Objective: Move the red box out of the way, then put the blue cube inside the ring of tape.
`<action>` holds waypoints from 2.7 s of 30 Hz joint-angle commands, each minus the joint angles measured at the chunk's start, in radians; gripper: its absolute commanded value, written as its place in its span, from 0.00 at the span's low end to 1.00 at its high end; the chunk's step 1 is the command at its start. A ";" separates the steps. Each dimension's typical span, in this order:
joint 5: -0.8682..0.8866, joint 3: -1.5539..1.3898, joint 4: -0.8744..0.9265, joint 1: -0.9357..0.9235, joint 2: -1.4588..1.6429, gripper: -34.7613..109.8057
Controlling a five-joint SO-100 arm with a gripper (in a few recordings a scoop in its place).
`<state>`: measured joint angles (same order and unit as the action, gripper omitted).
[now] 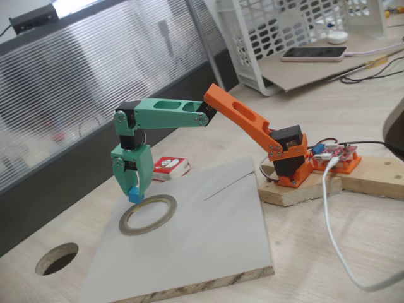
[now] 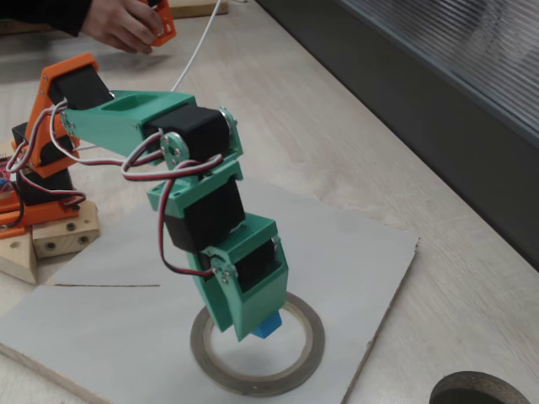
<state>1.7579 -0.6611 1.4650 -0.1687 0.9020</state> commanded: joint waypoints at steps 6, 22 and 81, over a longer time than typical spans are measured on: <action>0.006 0.006 0.015 -0.005 0.009 0.29; 0.000 0.006 0.137 -0.005 0.009 0.29; 0.003 0.006 0.137 0.061 0.009 0.29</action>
<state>1.7503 -0.6611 1.5785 -0.0997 0.9020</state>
